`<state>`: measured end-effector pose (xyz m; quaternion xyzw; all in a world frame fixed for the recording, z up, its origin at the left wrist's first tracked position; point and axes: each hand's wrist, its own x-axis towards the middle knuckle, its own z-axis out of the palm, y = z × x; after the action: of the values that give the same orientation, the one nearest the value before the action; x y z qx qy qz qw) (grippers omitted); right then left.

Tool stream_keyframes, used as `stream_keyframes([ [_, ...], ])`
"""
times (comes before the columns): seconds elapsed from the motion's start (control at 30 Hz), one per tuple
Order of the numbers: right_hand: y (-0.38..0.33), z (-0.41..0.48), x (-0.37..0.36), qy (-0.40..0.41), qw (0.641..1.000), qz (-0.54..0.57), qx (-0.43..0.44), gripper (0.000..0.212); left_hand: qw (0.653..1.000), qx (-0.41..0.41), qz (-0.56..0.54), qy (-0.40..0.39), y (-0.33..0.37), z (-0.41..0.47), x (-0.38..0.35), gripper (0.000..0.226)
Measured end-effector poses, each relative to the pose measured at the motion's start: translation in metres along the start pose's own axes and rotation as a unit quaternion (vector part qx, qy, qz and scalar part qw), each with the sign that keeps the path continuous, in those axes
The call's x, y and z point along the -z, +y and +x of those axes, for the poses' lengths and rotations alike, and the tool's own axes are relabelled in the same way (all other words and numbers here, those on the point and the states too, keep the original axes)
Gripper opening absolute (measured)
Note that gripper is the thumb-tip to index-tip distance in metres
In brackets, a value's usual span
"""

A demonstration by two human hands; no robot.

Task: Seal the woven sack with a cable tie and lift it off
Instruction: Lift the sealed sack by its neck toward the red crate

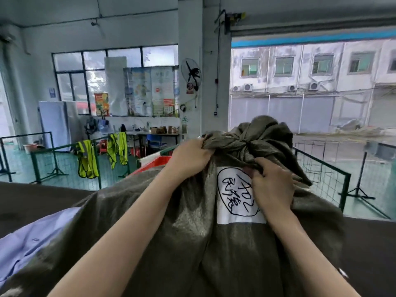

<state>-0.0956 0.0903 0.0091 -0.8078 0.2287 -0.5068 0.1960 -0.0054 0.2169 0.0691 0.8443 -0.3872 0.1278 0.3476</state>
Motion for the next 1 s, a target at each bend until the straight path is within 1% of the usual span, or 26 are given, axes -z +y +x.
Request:
stream_keyframes([
  [0.07,-0.019,0.020,0.009,0.042,0.998,0.027,0.028,0.021,0.998,-0.029,-0.056,-0.018,0.014,0.008,0.029,0.024],
  [0.1,-0.027,0.029,0.013,0.054,0.997,0.029,0.046,0.021,0.995,-0.041,-0.085,-0.039,0.019,0.009,0.041,0.027],
  [0.17,-0.044,0.050,0.017,0.070,0.995,0.017,0.071,0.024,0.990,-0.093,-0.074,-0.076,0.026,0.015,0.065,0.047],
  [0.23,-0.059,0.071,0.018,0.063,0.995,-0.008,0.078,0.026,0.989,-0.118,-0.031,-0.080,0.028,0.026,0.080,0.065],
  [0.3,-0.072,0.091,0.016,0.055,0.994,-0.026,0.087,0.024,0.995,-0.090,0.013,-0.031,0.025,0.043,0.087,0.069],
  [0.37,-0.080,0.107,0.012,0.037,0.994,-0.037,0.092,0.023,0.997,-0.060,0.038,0.016,0.023,0.057,0.089,0.060],
  [0.47,-0.088,0.127,0.008,0.013,0.995,-0.037,0.092,0.022,0.998,-0.044,0.037,0.038,0.021,0.076,0.094,0.050],
  [0.63,-0.108,0.163,0.010,0.015,0.995,-0.005,0.100,0.019,0.993,-0.062,0.037,0.093,0.029,0.106,0.122,0.042],
  [0.83,-0.128,0.205,-0.001,0.032,0.995,0.021,0.096,0.018,0.973,-0.121,0.066,0.185,0.023,0.144,0.138,0.041],
  [0.93,-0.137,0.222,-0.009,0.052,0.993,0.028,0.107,0.020,0.960,-0.128,0.111,0.224,0.021,0.164,0.142,0.036],
  [1.0,-0.142,0.234,-0.015,0.091,0.989,0.036,0.112,0.024,0.945,-0.138,0.152,0.253,0.024,0.176,0.143,0.032],
])
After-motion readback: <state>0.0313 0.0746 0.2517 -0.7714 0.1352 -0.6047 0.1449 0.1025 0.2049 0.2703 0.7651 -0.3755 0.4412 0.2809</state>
